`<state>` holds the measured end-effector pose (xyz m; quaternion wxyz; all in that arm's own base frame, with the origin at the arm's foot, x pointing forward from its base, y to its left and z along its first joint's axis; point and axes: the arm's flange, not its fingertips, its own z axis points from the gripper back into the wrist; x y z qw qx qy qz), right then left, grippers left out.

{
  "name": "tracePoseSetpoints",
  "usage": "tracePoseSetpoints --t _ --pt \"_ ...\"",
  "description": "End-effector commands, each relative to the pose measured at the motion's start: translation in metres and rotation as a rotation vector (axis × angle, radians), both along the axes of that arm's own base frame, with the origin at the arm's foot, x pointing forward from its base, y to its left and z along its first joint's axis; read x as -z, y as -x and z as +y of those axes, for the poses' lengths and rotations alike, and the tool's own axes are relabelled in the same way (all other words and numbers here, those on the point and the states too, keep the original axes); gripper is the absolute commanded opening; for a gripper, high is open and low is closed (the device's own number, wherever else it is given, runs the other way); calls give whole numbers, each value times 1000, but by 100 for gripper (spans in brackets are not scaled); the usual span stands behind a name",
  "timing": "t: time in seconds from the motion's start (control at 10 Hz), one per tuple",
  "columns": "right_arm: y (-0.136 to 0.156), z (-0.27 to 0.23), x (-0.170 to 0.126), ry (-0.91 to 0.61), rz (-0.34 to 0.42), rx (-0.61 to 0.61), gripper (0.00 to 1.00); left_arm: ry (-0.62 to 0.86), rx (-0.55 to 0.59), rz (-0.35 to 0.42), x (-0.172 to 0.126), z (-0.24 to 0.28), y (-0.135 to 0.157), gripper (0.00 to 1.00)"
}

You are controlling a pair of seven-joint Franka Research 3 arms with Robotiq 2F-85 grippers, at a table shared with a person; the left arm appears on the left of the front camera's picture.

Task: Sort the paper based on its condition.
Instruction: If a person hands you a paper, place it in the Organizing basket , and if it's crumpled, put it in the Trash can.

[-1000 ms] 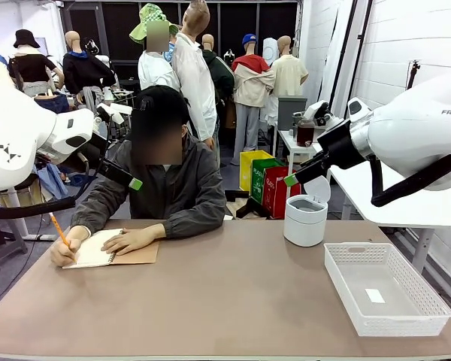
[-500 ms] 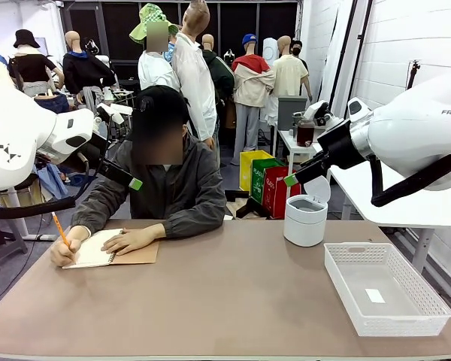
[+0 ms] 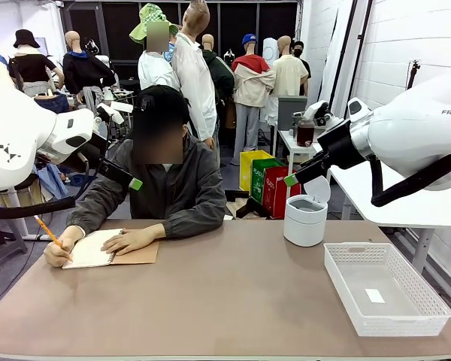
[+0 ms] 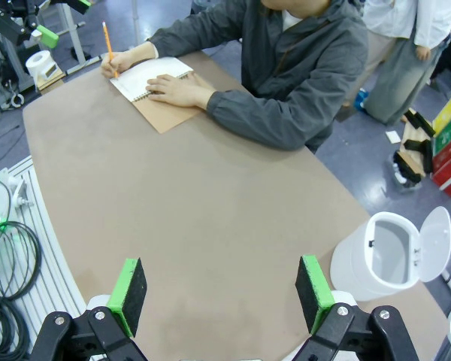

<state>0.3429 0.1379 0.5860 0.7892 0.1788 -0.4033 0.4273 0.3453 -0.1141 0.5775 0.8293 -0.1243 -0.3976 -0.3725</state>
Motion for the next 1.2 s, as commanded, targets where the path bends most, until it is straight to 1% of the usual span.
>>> tracePoseSetpoints --t 0.0,1.1 --pt "0 -1 0 -3 7 -6 100 1 2 8 -1 1 0 100" --pt "0 -1 0 -3 7 -6 100 1 2 8 -1 1 0 100"
